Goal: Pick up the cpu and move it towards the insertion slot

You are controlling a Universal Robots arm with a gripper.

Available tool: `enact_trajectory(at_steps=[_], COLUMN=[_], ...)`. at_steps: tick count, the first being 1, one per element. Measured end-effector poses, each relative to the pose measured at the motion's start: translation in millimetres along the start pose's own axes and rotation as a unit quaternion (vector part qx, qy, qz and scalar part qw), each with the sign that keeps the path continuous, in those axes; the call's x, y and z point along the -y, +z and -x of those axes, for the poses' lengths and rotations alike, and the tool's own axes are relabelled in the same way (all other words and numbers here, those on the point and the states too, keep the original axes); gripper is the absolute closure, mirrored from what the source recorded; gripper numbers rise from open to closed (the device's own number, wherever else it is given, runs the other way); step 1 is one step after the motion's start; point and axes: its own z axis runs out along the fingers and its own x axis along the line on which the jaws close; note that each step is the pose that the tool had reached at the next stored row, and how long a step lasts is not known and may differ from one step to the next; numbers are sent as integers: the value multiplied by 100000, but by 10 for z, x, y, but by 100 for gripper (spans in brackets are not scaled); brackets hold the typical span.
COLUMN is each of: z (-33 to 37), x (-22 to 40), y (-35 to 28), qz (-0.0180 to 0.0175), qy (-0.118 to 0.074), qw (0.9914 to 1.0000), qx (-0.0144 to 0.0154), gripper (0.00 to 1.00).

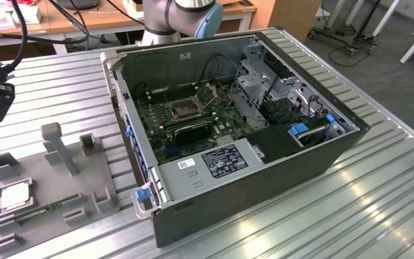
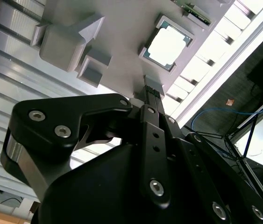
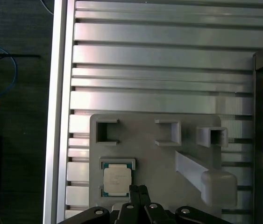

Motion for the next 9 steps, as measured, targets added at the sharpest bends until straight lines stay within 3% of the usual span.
enact_trajectory(at_steps=[9], z=[0], x=[6], y=[37], qz=[-10], qy=[-2], qw=[100000], qx=[-18], gripper=[89])
